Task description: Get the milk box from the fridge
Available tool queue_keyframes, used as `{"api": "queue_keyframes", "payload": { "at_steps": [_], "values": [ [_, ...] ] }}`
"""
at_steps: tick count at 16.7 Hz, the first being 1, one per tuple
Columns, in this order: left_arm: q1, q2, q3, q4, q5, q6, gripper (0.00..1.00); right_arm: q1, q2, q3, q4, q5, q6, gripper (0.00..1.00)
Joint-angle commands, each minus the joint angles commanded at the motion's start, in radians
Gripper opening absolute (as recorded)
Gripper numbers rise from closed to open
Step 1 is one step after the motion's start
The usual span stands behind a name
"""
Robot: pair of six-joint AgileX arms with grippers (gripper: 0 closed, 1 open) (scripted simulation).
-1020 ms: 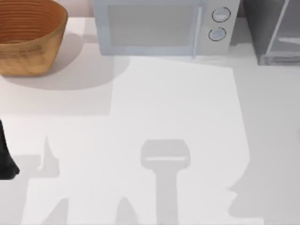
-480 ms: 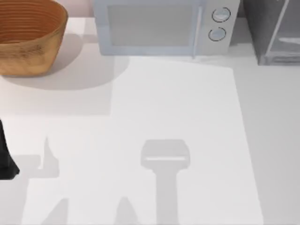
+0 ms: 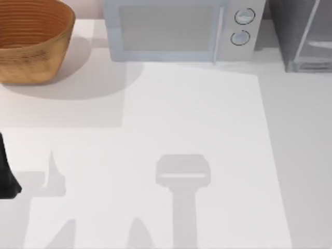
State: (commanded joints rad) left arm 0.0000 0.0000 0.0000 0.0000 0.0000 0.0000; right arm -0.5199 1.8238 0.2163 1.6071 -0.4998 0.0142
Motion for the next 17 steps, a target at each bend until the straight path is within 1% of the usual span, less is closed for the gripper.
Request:
{"api": "queue_keyframes", "payload": {
  "at_steps": [3, 9, 11, 14, 17],
  "values": [
    [0.0, 0.0, 0.0, 0.0, 0.0, 0.0, 1.0, 0.031, 0.098, 0.129, -0.034, 0.04, -0.007, 1.0],
    [0.0, 0.0, 0.0, 0.0, 0.0, 0.0, 1.0, 0.135, 0.354, 0.537, -0.164, 0.152, -0.012, 1.0],
    [0.0, 0.0, 0.0, 0.0, 0.0, 0.0, 1.0, 0.166, 0.416, 0.634, -0.203, 0.184, -0.013, 1.0],
    [0.0, 0.0, 0.0, 0.0, 0.0, 0.0, 1.0, 0.193, 0.46, 0.701, -0.235, 0.21, -0.014, 1.0],
    [0.0, 0.0, 0.0, 0.0, 0.0, 0.0, 1.0, 0.193, 0.462, 0.703, -0.236, 0.211, -0.014, 1.0]
  ]
}}
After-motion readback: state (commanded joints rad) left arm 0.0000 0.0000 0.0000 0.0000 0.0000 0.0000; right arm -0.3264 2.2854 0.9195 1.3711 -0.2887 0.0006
